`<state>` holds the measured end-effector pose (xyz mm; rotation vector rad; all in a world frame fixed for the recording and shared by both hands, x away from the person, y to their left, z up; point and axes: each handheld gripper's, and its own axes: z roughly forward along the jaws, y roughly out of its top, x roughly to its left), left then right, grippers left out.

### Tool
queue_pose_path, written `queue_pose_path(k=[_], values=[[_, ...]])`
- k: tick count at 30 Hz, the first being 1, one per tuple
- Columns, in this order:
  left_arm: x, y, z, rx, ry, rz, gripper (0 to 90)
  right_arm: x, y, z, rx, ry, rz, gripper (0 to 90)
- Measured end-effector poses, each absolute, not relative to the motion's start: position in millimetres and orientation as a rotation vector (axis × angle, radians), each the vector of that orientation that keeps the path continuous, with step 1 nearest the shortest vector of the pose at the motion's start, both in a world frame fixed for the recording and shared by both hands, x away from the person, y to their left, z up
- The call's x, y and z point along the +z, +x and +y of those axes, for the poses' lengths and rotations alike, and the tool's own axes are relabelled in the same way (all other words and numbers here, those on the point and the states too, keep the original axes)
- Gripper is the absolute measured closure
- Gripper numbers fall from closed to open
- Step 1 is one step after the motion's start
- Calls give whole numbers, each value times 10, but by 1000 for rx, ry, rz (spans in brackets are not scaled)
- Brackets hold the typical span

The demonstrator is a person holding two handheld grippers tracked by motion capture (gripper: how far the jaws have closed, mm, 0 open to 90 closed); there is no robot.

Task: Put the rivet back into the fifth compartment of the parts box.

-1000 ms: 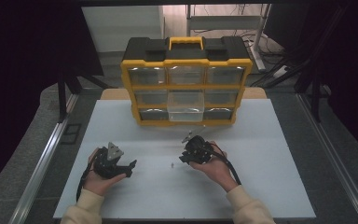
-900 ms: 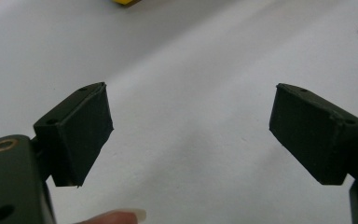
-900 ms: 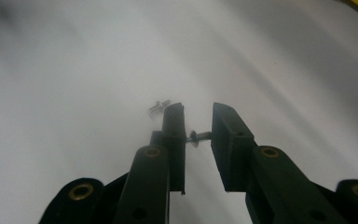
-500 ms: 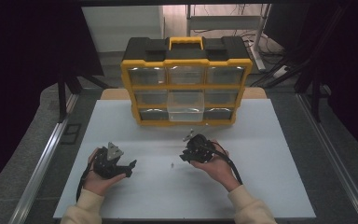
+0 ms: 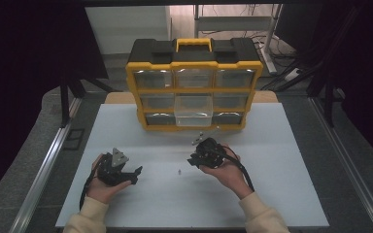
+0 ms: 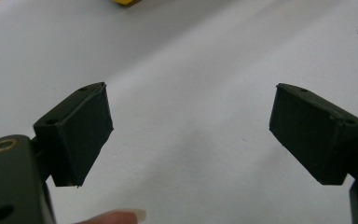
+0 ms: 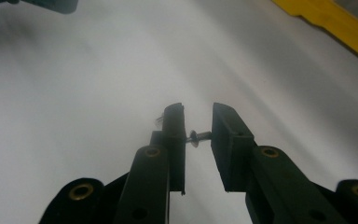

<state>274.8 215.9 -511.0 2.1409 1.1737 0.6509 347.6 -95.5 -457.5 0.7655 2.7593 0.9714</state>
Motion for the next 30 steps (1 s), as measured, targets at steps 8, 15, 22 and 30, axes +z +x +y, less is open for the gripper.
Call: queue_pose_path(k=[8,15,22,30], values=[[-5108,2750,2164,652,2142,1173,135,-4480,3471,-996,1002,769,2745,754],[-5109,2753,2168,650,2135,1178,135,-4376,3463,-1038,1031,762,2723,754],[-5109,2753,2169,652,2136,1178,135,-4282,3454,-1083,1053,759,2700,754],[-5111,2753,2165,655,2140,1176,135,-4194,3447,-1135,1077,766,2681,754]])
